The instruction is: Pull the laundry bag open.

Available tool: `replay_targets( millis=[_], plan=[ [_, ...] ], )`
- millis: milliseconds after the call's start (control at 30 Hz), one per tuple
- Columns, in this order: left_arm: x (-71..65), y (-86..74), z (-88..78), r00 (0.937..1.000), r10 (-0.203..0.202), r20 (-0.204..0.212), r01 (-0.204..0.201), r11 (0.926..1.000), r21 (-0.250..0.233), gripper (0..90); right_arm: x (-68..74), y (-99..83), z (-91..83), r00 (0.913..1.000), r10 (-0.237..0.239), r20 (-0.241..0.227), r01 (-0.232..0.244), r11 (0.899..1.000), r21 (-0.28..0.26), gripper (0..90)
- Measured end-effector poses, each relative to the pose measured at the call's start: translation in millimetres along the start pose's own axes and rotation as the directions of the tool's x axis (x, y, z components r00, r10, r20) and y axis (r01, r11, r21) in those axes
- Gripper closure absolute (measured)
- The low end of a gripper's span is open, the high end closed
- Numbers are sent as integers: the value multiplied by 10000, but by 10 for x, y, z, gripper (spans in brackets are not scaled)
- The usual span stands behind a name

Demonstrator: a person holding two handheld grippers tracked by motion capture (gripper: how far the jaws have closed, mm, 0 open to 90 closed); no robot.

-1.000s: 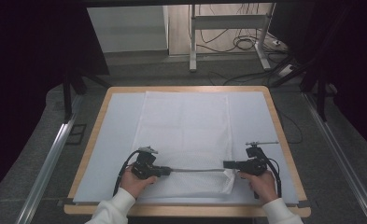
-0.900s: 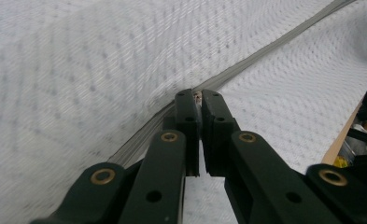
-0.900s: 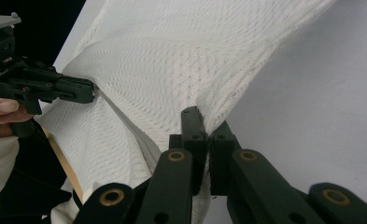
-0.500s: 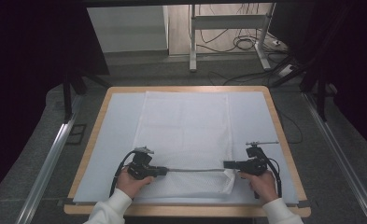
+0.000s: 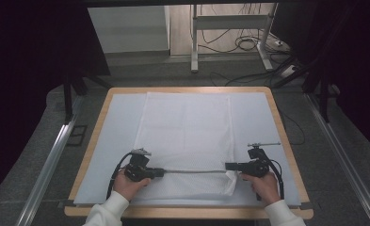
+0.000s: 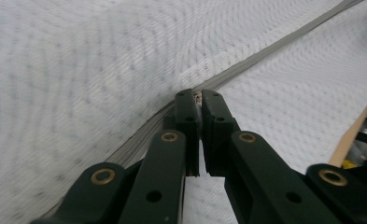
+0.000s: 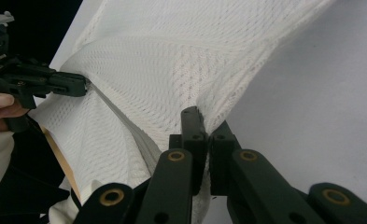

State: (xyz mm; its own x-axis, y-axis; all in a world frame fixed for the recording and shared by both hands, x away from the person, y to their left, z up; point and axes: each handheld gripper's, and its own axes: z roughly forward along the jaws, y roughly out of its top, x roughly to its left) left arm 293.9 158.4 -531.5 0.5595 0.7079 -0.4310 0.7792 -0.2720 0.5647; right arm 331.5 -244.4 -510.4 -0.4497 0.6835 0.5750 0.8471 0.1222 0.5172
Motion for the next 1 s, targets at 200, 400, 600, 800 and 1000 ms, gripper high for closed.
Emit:
replay_targets(
  millis=[200,400,600,800,1000],
  plan=[
    [59,-29,-46,9999,-124,9,124,9999,6,871,-4,0,3,10000,-35,6,34,10000,33,877],
    [99,-47,-107,9998,-179,-54,179,9998,-95,871,-4,-1,-9,10000,-35,59,35,10000,3,877],
    [169,-88,-183,9994,-333,-91,331,9993,-181,871,-9,-2,-6,10000,-43,73,43,10000,24,877],
    [221,-121,-252,9989,-425,-173,421,9989,-227,871,-8,-6,-9,9999,-45,96,44,10000,23,878],
    [291,-169,-329,9980,-548,-318,538,9980,-318,871,-14,-7,-11,9999,-32,111,32,10000,22,877]
  ],
)
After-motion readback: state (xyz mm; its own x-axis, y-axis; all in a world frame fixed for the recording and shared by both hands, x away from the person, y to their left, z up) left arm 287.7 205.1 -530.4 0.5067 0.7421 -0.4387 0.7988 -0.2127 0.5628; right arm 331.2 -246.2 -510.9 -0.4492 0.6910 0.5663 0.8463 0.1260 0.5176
